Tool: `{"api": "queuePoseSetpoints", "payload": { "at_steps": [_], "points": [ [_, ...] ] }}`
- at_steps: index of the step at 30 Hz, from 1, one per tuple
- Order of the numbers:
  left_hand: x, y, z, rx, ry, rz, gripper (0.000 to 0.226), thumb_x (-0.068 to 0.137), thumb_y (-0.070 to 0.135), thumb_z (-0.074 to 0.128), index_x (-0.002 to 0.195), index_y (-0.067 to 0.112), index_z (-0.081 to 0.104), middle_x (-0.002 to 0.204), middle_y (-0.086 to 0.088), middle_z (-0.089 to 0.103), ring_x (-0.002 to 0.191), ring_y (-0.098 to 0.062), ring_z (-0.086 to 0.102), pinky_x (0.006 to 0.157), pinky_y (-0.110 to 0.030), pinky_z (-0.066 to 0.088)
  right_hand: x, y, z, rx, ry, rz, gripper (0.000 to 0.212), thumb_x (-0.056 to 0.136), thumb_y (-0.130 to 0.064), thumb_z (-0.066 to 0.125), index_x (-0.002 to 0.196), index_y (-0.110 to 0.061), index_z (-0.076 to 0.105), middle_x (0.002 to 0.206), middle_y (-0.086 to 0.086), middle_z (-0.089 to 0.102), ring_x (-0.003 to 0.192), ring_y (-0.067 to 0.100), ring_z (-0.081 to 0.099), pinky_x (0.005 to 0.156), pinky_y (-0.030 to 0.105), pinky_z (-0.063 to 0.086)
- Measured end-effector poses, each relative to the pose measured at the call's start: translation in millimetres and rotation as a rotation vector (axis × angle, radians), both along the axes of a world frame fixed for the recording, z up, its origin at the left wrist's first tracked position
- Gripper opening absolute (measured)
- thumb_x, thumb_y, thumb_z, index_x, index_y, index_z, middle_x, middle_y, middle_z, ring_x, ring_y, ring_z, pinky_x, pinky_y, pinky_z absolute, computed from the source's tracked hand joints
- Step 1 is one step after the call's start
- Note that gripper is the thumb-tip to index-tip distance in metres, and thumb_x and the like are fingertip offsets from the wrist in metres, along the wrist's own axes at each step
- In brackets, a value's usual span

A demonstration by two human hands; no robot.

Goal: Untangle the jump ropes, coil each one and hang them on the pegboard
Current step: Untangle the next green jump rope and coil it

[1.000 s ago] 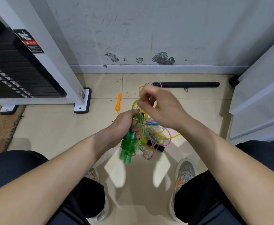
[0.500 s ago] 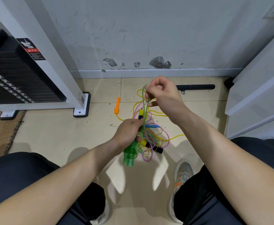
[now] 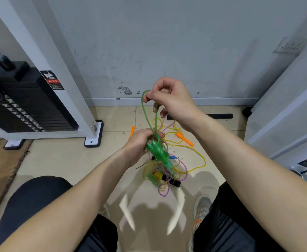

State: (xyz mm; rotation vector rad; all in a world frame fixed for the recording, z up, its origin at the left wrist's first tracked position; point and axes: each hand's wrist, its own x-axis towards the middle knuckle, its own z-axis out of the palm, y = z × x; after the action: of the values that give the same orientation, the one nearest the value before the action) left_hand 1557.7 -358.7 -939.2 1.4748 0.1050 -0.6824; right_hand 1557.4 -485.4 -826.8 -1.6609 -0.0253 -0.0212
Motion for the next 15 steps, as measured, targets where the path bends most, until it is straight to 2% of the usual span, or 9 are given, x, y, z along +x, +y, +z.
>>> {"api": "queuePoseSetpoints", "payload": {
  "at_steps": [1, 4, 6, 9, 12, 15],
  "points": [
    [4, 1, 6, -0.028, 0.003, 0.029, 0.029, 0.1, 0.026, 0.049, 0.094, 0.01, 0.072, 0.093, -0.008, 0.073, 0.082, -0.019, 0.067, 0.068, -0.022, 0.051, 1, 2, 7, -0.014, -0.013, 0.002, 0.025, 0.09, -0.003, 0.064, 0.077, -0.016, 0.049, 0.08, 0.006, 0.073, 0.05, 0.016, 0.051, 0.041, 0.021, 0.035],
    [23, 6, 35, -0.139, -0.089, 0.146, 0.036, 0.103, 0.034, 0.041, 0.106, 0.013, 0.071, 0.107, -0.009, 0.074, 0.089, -0.015, 0.065, 0.079, -0.025, 0.049, 8, 4, 29, -0.051, -0.054, -0.01, 0.025, 0.09, -0.004, 0.065, 0.076, -0.016, 0.049, 0.084, 0.012, 0.073, 0.05, 0.014, 0.052, 0.041, 0.021, 0.037],
    [37, 11, 64, -0.235, -0.161, 0.184, 0.042, 0.105, 0.04, 0.034, 0.108, 0.016, 0.07, 0.114, -0.009, 0.073, 0.096, -0.013, 0.066, 0.085, -0.024, 0.049, 15, 2, 46, -0.06, -0.072, -0.032, 0.023, 0.092, -0.007, 0.065, 0.076, -0.017, 0.051, 0.082, 0.009, 0.072, 0.049, 0.01, 0.052, 0.042, 0.022, 0.039],
    [51, 14, 115, -0.317, -0.343, 0.198, 0.038, 0.105, 0.033, 0.037, 0.098, 0.014, 0.07, 0.095, -0.006, 0.074, 0.087, -0.011, 0.069, 0.078, -0.019, 0.048, 28, -2, 68, -0.1, -0.092, -0.067, 0.017, 0.093, -0.016, 0.067, 0.079, -0.017, 0.056, 0.076, 0.001, 0.071, 0.052, 0.007, 0.053, 0.048, 0.023, 0.04],
    [60, 11, 156, -0.183, -0.517, 0.148, 0.025, 0.102, 0.024, 0.048, 0.093, 0.015, 0.069, 0.086, -0.003, 0.071, 0.079, -0.01, 0.067, 0.068, -0.016, 0.046, 40, -6, 86, -0.105, -0.098, -0.1, 0.013, 0.093, -0.02, 0.068, 0.084, -0.018, 0.059, 0.072, -0.005, 0.068, 0.057, 0.006, 0.058, 0.052, 0.023, 0.043],
    [77, 12, 176, -0.02, -0.621, 0.165, 0.019, 0.101, 0.018, 0.053, 0.094, 0.011, 0.069, 0.079, -0.004, 0.066, 0.071, -0.013, 0.063, 0.07, -0.02, 0.047, 53, -11, 97, -0.079, -0.099, -0.101, 0.01, 0.095, -0.022, 0.066, 0.09, -0.015, 0.059, 0.07, -0.005, 0.069, 0.064, 0.011, 0.061, 0.058, 0.025, 0.047]
  ]
}}
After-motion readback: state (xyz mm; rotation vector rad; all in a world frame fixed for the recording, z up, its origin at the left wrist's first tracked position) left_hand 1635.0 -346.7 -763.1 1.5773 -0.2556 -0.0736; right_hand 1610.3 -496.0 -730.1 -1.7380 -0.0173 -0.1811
